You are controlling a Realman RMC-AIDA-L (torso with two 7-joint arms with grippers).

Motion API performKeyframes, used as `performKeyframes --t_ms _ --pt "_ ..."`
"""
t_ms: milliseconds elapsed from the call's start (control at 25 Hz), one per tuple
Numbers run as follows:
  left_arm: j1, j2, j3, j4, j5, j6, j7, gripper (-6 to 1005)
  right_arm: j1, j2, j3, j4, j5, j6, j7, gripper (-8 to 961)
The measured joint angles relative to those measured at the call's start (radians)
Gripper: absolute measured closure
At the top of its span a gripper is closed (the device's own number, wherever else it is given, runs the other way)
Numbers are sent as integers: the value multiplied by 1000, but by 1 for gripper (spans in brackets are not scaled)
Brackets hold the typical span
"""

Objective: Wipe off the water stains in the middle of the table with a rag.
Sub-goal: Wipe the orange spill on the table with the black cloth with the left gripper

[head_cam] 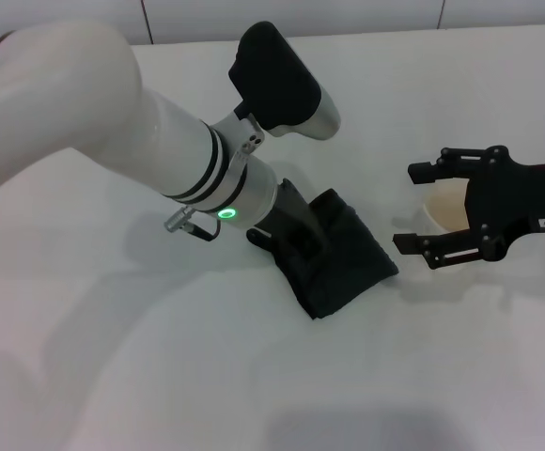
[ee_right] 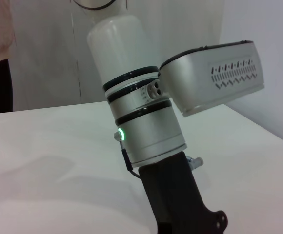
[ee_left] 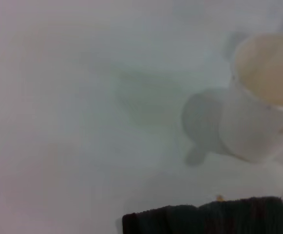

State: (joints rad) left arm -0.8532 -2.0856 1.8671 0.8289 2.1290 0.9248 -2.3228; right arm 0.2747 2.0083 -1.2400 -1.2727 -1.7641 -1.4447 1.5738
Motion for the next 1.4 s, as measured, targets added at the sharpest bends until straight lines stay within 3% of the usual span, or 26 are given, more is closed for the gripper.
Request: performKeyframes --t_ms 320,880,1200,1400 --pt "1 -1 -6 -1 55 -9 -38 926 0 0 2 -1 -2 0 0 78" --pt "-1 -1 -25 7 243 -162 -335 930 0 0 4 0 -5 0 0 78" --pt "-14 -4 -18 7 246 -131 -263 929 4 0 2 0 -9 3 0 78" --pt "-50 -4 81 5 228 -129 -234 928 8 0 1 1 -9 7 0 78"
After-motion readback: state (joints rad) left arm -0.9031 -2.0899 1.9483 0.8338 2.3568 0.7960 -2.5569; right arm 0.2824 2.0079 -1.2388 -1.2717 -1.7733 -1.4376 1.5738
